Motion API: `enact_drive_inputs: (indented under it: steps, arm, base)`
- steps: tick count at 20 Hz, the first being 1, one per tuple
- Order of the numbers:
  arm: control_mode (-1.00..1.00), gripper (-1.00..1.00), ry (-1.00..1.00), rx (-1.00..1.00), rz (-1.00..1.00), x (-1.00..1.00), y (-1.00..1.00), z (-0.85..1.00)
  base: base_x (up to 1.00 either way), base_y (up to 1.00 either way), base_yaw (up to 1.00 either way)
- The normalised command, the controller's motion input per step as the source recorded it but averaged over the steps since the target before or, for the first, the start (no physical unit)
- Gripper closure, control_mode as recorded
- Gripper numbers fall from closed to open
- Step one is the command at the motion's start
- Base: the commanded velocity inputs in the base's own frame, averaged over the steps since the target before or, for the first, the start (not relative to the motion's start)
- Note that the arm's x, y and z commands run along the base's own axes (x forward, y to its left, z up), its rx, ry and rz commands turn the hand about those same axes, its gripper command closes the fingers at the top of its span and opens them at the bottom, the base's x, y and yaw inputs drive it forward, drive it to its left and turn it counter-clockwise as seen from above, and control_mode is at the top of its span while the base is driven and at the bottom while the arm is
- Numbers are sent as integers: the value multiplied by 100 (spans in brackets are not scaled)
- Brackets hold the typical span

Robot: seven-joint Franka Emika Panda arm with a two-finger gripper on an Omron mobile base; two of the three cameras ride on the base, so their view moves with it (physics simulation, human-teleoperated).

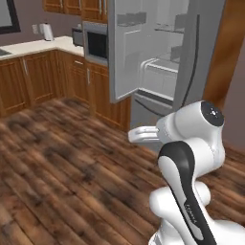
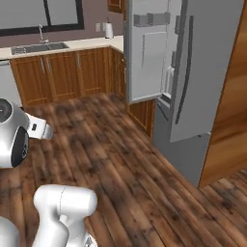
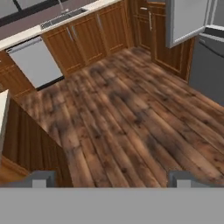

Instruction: Gather the sweet potato and mushroom from the fridge and place them on a tray on the dining counter. Then gather the chicken drumstick and fish from the fridge and place them on the other tray.

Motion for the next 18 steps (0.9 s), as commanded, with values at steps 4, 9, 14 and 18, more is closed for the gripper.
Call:
enact_drive_inputs:
  steps: [4,9,14,18]
  arm:
    - [100,-100,0,0,0,0,0,0]
    - [100,-100,0,0,0,0,0,0]
    - [100,-100,0,0,0,0,0,0]
    - [100,-100,0,0,0,0,0,0]
  base:
    - [91,-4,-32]
    - [89,0,-35]
    - [89,0,-37]
    - [82,7,-37]
